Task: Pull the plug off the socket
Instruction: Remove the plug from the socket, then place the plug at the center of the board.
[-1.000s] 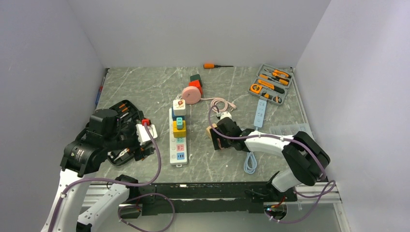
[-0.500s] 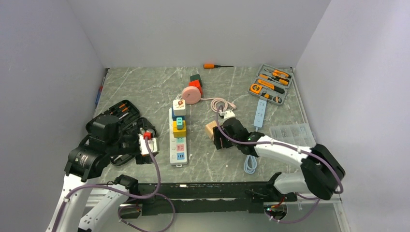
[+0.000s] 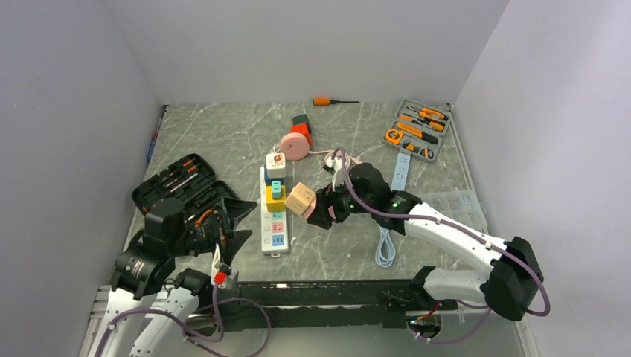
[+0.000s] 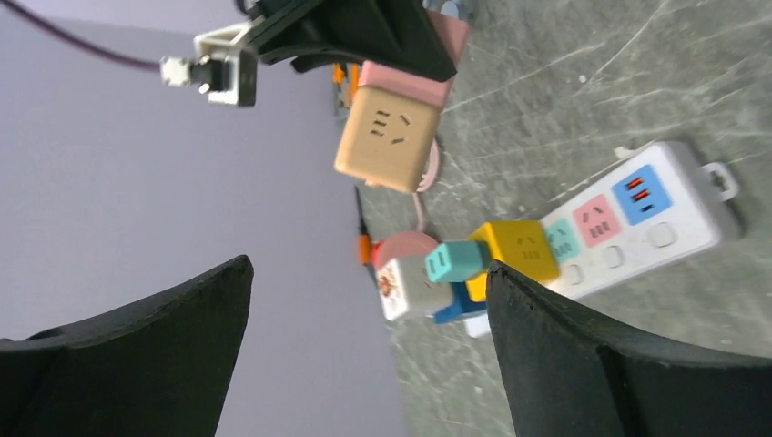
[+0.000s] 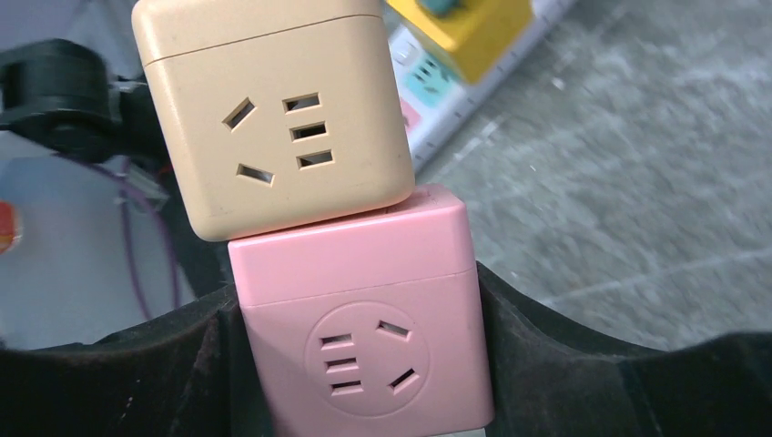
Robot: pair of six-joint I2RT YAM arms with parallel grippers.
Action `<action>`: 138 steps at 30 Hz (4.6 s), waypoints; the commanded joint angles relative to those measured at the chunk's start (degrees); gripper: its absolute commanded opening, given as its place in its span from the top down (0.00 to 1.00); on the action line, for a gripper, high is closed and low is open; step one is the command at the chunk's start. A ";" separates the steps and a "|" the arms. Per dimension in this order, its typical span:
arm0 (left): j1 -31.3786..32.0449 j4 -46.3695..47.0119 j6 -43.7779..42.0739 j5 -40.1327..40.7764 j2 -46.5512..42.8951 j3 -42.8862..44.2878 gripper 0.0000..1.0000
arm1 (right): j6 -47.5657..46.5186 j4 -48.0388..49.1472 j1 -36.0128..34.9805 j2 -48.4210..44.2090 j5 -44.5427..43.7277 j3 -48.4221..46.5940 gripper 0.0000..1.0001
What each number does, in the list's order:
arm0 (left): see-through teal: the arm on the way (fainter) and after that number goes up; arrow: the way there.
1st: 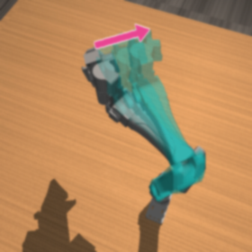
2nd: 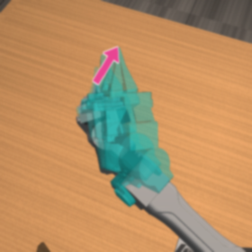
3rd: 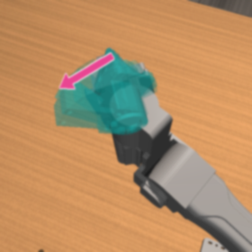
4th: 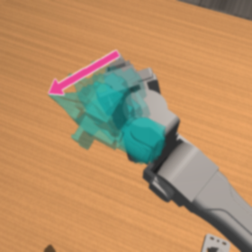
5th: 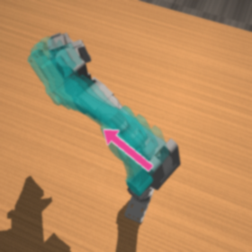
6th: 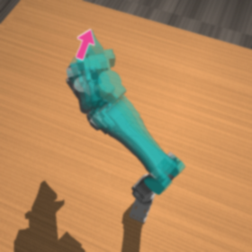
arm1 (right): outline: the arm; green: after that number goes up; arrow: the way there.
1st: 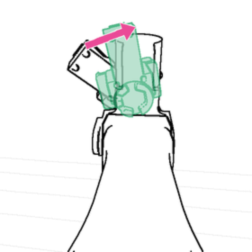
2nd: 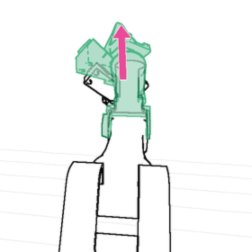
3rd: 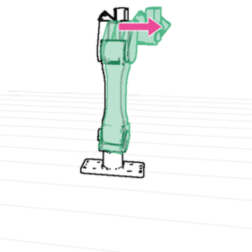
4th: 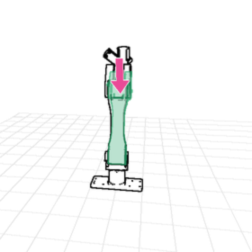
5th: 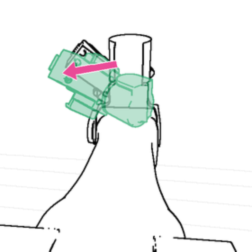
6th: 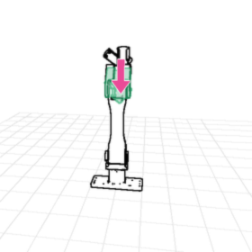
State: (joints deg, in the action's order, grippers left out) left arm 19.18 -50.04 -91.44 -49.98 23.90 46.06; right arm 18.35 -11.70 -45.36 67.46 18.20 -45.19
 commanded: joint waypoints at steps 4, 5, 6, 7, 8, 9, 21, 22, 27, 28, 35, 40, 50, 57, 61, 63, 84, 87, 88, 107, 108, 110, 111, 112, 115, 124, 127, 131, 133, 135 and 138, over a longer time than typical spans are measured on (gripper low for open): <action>2.83 3.50 -17.41 -3.64 7.70 2.29 0.00 | -2.03 0.94 -0.07 0.02 11.97 -10.40 0.91; 4.51 5.56 -16.38 -2.52 8.53 2.42 0.01 | -2.19 0.50 -0.20 0.32 12.44 -11.22 0.91; 6.19 7.08 -15.25 -0.92 9.61 2.76 0.01 | -2.53 0.03 -0.17 0.58 12.84 -12.05 0.90; 8.37 8.12 -14.37 0.80 10.71 3.29 0.01 | -2.79 -0.44 -0.30 0.84 13.16 -12.71 0.90; 10.39 9.18 -13.06 2.45 11.92 3.81 0.01 | -3.13 -0.77 -0.30 0.90 13.34 -13.27 0.90; 12.24 10.78 -11.47 4.03 13.03 4.36 0.01 | -3.38 -1.05 -0.41 0.86 13.29 -13.53 0.90; 20.34 17.25 -8.61 12.39 20.08 6.22 0.01 | -6.20 -6.49 -2.98 2.23 13.26 -17.87 0.94; 20.53 16.45 -8.83 12.90 20.66 6.67 0.01 | -6.36 -6.71 -3.30 2.32 13.49 -18.04 0.95; 20.94 16.02 -8.98 13.69 22.37 7.95 0.01 | -6.87 -7.67 -5.17 2.59 14.29 -19.19 0.95; 21.33 16.44 -9.30 13.72 22.29 7.74 0.01 | -6.83 -7.53 -5.41 2.59 14.32 -19.13 0.95; 24.71 15.53 -6.66 17.05 23.65 9.70 0.09 | -7.00 -7.30 -6.20 2.84 16.52 -19.70 1.00; 26.31 13.80 -10.59 17.70 22.81 8.51 0.20 | -7.65 -7.39 -6.14 3.90 18.17 -19.68 1.00; 28.92 14.98 -10.58 20.20 21.67 7.25 0.76 | -7.71 -6.06 -6.15 4.03 18.28 -18.32 1.00; 29.01 17.21 -9.98 22.02 19.78 5.01 0.94 | -6.31 -4.67 -6.01 2.02 17.18 -15.24 1.00; 29.03 16.78 -10.01 24.47 19.62 4.96 1.00 | -5.51 -4.80 -5.96 -0.43 15.97 -12.82 1.00; 28.99 15.64 -10.07 25.24 19.82 5.52 1.00 | -5.22 -5.34 -5.94 -1.60 15.61 -11.55 1.00; 28.51 8.62 -10.15 30.65 20.47 6.91 1.00 | -7.17 -14.87 -6.57 -10.38 12.18 -8.40 1.00; 27.78 7.89 -10.64 31.76 20.67 6.82 1.00 | -6.73 -15.70 -6.62 -11.79 11.53 -7.13 1.00; 27.38 7.91 -10.68 32.00 20.66 6.78 1.00 | -6.60 -15.86 -6.68 -12.27 11.34 -6.66 1.00; 17.05 11.46 -10.76 31.09 20.37 5.24 1.00 | -3.12 -15.80 -7.02 -18.54 8.38 -0.77 1.00; 16.30 11.50 -10.73 30.74 20.21 5.06 1.00 | -2.94 -15.78 -7.01 -18.84 8.20 -0.66 1.00; 15.21 11.72 -10.84 30.10 19.59 4.63 1.00 | -2.60 -15.90 -7.02 -19.24 6.77 -0.60 1.00; 14.99 11.84 -10.84 29.91 19.33 4.44 1.00 | -2.24 -15.94 -7.05 -19.25 5.11 -0.65 1.00; 14.89 12.08 -10.70 29.67 19.13 4.29 1.00 | -1.73 -16.16 -7.07 -19.06 2.01 -0.81 1.00; 14.85 13.23 -9.31 28.76 19.18 4.28 1.00 | 1.13 -17.01 -6.99 -16.65 -10.51 -1.48 1.00; 16.47 12.40 -4.91 27.96 22.94 5.65 1.00 | 14.21 -16.59 -2.70 -1.07 -37.04 -1.80 1.00; 19.45 14.14 -5.91 28.46 23.47 3.89 1.00 | 16.77 -13.81 0.50 2.93 -39.80 -0.38 1.00; 23.61 14.53 -0.18 30.46 29.76 7.85 1.00 | 18.66 -12.78 4.36 7.71 -43.66 -0.08 1.00; 24.89 14.20 3.10 31.17 33.07 10.60 1.00 | 20.07 -13.09 6.34 10.13 -45.64 -0.01 1.00; 25.76 13.88 4.33 31.25 35.50 12.28 1.00 | 21.93 -13.82 8.66 12.99 -46.29 -0.07 1.00; 26.94 13.72 3.42 30.90 37.26 12.68 1.00 | 24.58 -14.47 11.85 16.98 -45.74 -0.06 1.00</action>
State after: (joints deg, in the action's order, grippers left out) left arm 44.66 -37.58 -90.37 -19.09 60.31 55.61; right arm 37.65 -26.52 -37.06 80.68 -23.70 -45.10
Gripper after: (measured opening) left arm 0.641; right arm 0.637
